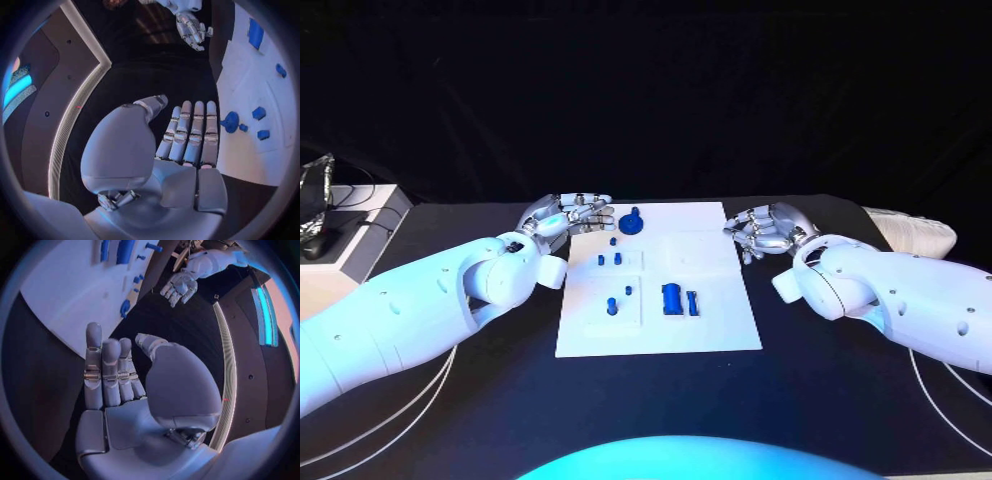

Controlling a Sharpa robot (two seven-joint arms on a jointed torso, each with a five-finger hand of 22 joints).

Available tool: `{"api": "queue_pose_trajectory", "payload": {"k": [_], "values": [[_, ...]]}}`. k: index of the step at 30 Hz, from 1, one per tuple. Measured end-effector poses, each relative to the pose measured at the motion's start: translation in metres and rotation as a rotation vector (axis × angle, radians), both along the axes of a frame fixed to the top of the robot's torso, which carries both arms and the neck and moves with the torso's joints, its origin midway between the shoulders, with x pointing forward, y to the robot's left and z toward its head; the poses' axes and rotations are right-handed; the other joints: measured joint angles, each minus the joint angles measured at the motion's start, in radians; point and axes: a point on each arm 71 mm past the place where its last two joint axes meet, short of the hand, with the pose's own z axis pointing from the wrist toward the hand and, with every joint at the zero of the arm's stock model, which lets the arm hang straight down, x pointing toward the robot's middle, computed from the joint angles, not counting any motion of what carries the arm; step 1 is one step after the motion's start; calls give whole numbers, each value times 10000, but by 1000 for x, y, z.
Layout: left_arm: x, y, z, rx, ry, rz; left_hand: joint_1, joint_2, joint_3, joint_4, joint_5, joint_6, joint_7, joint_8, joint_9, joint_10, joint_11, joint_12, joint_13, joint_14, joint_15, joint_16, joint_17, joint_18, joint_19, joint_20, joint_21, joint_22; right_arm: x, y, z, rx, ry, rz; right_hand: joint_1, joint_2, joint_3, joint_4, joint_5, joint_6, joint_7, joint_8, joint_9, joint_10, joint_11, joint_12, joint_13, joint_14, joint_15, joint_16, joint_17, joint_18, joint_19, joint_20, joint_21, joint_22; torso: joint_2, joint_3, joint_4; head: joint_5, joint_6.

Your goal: Assemble the parts on the task board

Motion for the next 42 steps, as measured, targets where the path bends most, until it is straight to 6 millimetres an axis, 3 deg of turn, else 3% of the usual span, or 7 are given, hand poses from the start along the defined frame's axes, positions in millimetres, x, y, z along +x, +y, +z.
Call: {"api": "queue_pose_trajectory", "payload": {"k": [10,13,17,21,28,34,42], "values": [[12,4,-8,58,-410,1415,6,52,-430,-10,-43,-151,-72,-119,-277,-741,185,-25,-20,-736,238,-1110,-463,-1,-550,133,-722,-955,24,-9,3,1387,-1146,-557,-15,85,781,-691,-58,-80,567,-959,-1166,-113,701,-4309,-5860,-2022,881,-4741,-2538,0,-2133,931,-1642,-3663,-123,81,24,-36,430],[11,4,-8,101,-381,1412,-1345,759,-2056,-535,-698,-2969,-589,-538,-1249,-2658,-431,-258,-224,-3354,-325,-1854,-1216,-605,-3005,-783,-955,-2214,23,-8,3,1404,-1124,-555,-1360,812,-1106,-1142,-816,-3026,-65,-1471,-2862,-1367,254,-4964,-7149,-3584,653,-6339,-4180,-497,-3734,337,-1849,-6099,-123,81,26,-37,432],[9,-2,-8,183,-348,1264,-3206,1389,-3612,-1061,-1312,-5768,-1082,-924,-2185,-6502,-1062,-465,-426,-5902,-893,-2557,-1937,-1141,-5421,-1699,-1155,-3427,18,-5,4,1621,-1074,-577,-3114,1425,-2911,-1536,-1545,-5845,-700,-1930,-4458,-5531,-165,-5507,-8175,-7572,398,-7699,-5659,-1082,-7713,-253,-2048,-8275,-150,78,52,-76,523],[4,-18,-4,298,-363,1056,-6647,1737,-4476,-1355,-1651,-7325,-1360,-1139,-2710,-8776,-1418,-565,-535,-7319,-1205,-2946,-2338,-1411,-6765,-2205,-1251,-4098,6,8,7,2265,-956,-565,-7360,1762,-3910,-1754,-1945,-7412,-1039,-2181,-5344,-8212,-396,-5806,-8735,-10018,254,-8448,-6478,-1334,-10144,-585,-2138,-9480,-220,81,123,-171,795],[-11,-49,7,692,-500,1070,-11386,1968,-5031,-1572,-1859,-8363,-1538,-1249,-3054,-10289,-1643,-623,-606,-8266,-1412,-3188,-2607,-1570,-7643,-2569,-1298,-4554,-24,32,18,3868,-812,-992,-11215,1995,-4562,-1915,-2202,-8461,-1267,-2296,-5939,-10025,-549,-5960,-9108,-11655,152,-8953,-7028,-1492,-11778,-801,-2185,-10290,-434,100,360,-429,1567],[-23,-65,15,1080,-636,1655,-12716,2030,-5174,-1590,-1903,-8608,-1605,-1268,-3151,-10680,-1713,-624,-621,-8470,-1498,-3218,-2678,-1569,-7865,-2639,-1298,-4675,-38,38,25,4666,-751,-1723,-12268,2063,-4732,-1948,-2246,-8702,-1345,-2354,-6097,-10491,-622,-6011,-9211,-12080,122,-9031,-7177,-1489,-12219,-880,-2185,-10509,-583,119,526,-577,2004],[-29,-67,20,1415,-735,2510,-13486,2067,-5270,-1632,-1944,-8769,-1624,-1314,-3199,-10926,-1748,-623,-634,-8642,-1504,-3252,-2711,-1675,-8025,-2693,-1337,-4736,-40,35,25,4861,-775,-2333,-12854,2103,-4829,-1963,-2304,-8882,-1374,-2391,-6185,-10766,-619,-6053,-9260,-12324,116,-9138,-7256,-1643,-12451,-899,-2223,-10628,-639,126,598,-615,2115]]}}
